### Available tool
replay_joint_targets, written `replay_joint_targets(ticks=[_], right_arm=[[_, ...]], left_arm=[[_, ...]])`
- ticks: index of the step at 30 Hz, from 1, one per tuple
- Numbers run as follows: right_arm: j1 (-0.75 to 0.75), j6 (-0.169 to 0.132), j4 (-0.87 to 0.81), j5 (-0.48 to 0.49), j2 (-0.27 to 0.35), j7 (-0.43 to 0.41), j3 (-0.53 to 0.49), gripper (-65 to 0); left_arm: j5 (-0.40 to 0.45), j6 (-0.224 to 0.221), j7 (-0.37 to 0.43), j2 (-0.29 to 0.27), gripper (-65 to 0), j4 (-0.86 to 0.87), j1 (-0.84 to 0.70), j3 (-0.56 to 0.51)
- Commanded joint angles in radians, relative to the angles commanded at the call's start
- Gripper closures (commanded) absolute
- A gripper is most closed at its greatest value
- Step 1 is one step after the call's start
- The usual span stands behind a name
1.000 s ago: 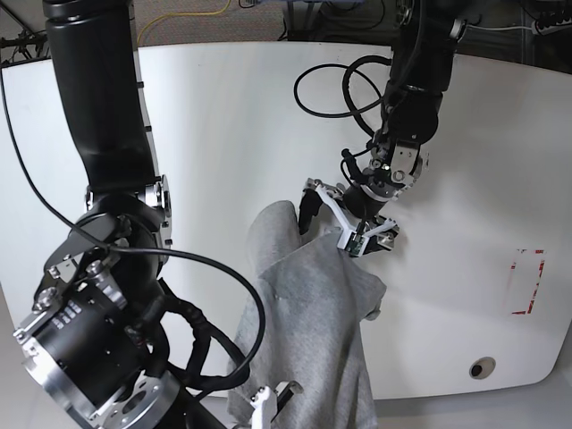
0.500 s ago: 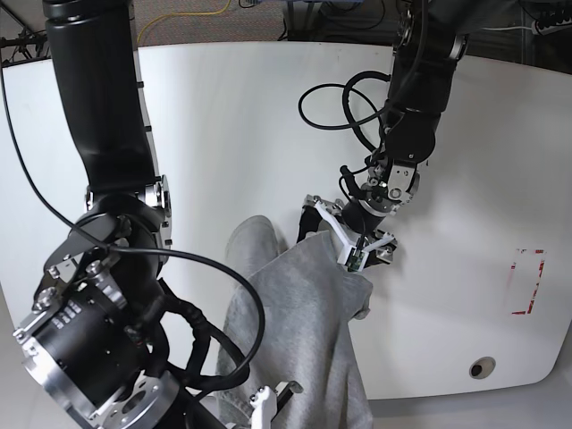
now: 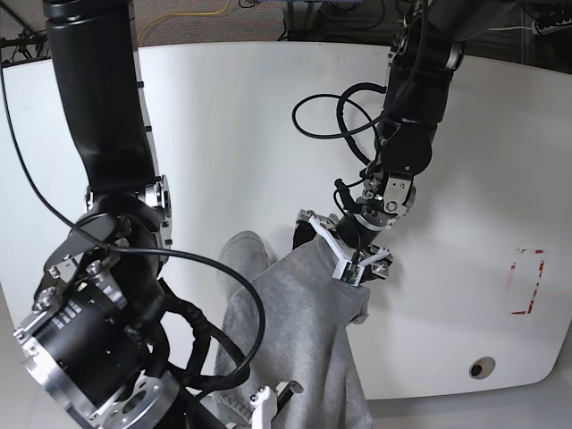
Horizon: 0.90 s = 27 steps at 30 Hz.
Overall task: Fold the T-shirt properly
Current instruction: 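Move the left gripper down to the hanging shirt and pinch its edge, then pull the shirt apart with both grippers, left gripper moving away from right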
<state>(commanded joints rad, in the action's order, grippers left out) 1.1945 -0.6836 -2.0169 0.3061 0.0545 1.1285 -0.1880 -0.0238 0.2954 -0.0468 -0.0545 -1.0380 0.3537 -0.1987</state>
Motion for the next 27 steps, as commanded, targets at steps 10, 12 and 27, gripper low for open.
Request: replay_joint_targets(ticks=[10,12,27], right_arm=[[-0.002,0.0,0.002,-0.003,-0.025,0.0,0.0,0.0],[-0.003,0.0,0.0,-0.003,-0.025,0.0,0.0,0.0],[-0.003,0.002,0.002,-0.003,-0.023,0.0,0.0,0.0]], left_arm=[[0.0,0.0,0.061,-0.002,-23.1,0.077,0.026,0.0],[-0.002,0.0,0.066,-0.003,-11.4,0.083,0.026,0.0],[0.0,-0.002,0.066,-0.021,0.0,0.072,-0.005,0.002]])
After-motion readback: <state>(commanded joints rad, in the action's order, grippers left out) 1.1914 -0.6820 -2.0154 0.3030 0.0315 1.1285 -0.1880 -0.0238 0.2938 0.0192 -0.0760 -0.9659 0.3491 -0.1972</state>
